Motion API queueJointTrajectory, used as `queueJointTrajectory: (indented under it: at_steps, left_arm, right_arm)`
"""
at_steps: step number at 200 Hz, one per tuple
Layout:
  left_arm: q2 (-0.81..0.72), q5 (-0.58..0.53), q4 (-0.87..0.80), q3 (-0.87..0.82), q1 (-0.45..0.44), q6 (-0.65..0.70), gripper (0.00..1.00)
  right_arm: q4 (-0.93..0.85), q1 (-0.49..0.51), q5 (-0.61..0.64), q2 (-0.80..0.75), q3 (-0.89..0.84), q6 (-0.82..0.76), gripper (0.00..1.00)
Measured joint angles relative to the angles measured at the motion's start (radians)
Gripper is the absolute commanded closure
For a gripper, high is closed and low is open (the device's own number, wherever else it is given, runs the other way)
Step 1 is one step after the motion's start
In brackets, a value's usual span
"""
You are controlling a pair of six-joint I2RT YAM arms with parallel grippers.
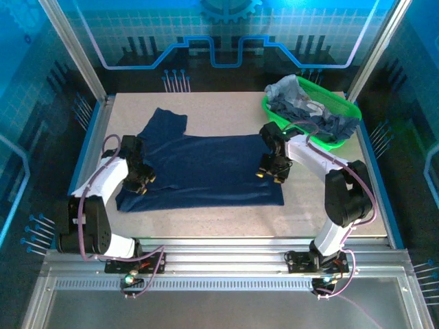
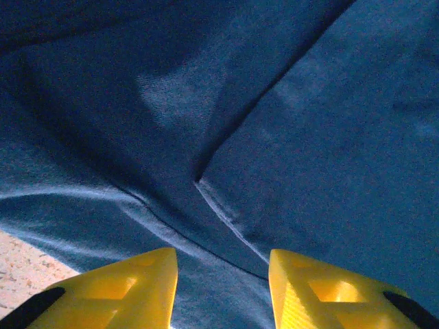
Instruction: Fold and stack the t-shirts
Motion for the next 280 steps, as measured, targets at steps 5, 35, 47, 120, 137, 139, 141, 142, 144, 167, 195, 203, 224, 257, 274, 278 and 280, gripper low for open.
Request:
queueJointTrajectory:
  at_steps: [5,35,47,120,137,139,141,142,144,167,195,203,224,257,274,278,280]
  left_arm:
    - [0.018,0.002,0.000,0.005,0.002,0.008,0.57]
    - [0.096,0.019,0.019,0.008,0.022,0.037,0.58]
    - [0.116,0.027,0.035,0.008,0.026,0.044,0.60]
    - [0.182,0.039,0.095,0.024,0.021,0.083,1.00]
    - [0.182,0.035,0.093,0.045,0.008,0.087,1.00]
    - [0.182,0.035,0.093,0.048,0.006,0.088,1.00]
    - [0.182,0.035,0.093,0.052,0.004,0.089,1.00]
    - [0.182,0.035,0.093,0.053,0.003,0.089,1.00]
    - [0.182,0.035,0.093,0.058,0.000,0.089,1.00]
    - [0.182,0.035,0.087,0.114,-0.031,0.097,1.00]
    - [0.210,0.030,0.078,0.215,-0.077,0.123,1.00]
    - [0.229,0.027,0.075,0.245,-0.093,0.135,1.00]
    - [0.289,0.016,0.054,0.317,-0.132,0.168,1.00]
    - [0.388,0.004,0.021,0.417,-0.172,0.222,1.00]
    - [0.426,-0.004,0.004,0.462,-0.192,0.251,1.00]
    - [0.434,-0.007,0.001,0.474,-0.197,0.257,1.00]
    - [0.437,-0.008,-0.001,0.478,-0.200,0.260,1.00]
  right_arm:
    - [0.005,0.005,-0.007,0.000,0.006,-0.009,0.43]
    - [0.026,0.020,-0.048,0.000,0.032,-0.049,0.43]
    - [0.031,0.020,-0.056,0.000,0.037,-0.059,0.43]
    - [0.034,0.020,-0.073,0.000,0.054,-0.076,0.44]
    - [0.032,0.020,-0.074,0.002,0.064,-0.078,0.44]
    - [0.033,0.020,-0.074,0.003,0.066,-0.078,0.44]
    - [0.032,0.020,-0.074,0.003,0.067,-0.078,0.44]
    - [0.032,0.020,-0.074,0.003,0.068,-0.078,0.44]
    - [0.032,0.020,-0.074,0.003,0.069,-0.078,0.45]
    - [0.029,0.020,-0.074,0.014,0.089,-0.079,0.45]
    - [0.027,0.020,-0.074,0.036,0.109,-0.085,0.45]
    - [0.027,0.020,-0.074,0.040,0.113,-0.085,0.45]
    - [0.027,0.018,-0.074,0.041,0.116,-0.085,0.45]
    - [0.026,0.018,-0.074,0.043,0.125,-0.086,0.46]
    - [0.026,0.017,-0.074,0.043,0.128,-0.086,0.46]
    - [0.026,0.017,-0.074,0.043,0.129,-0.086,0.46]
    - [0.026,0.017,-0.074,0.043,0.129,-0.086,0.46]
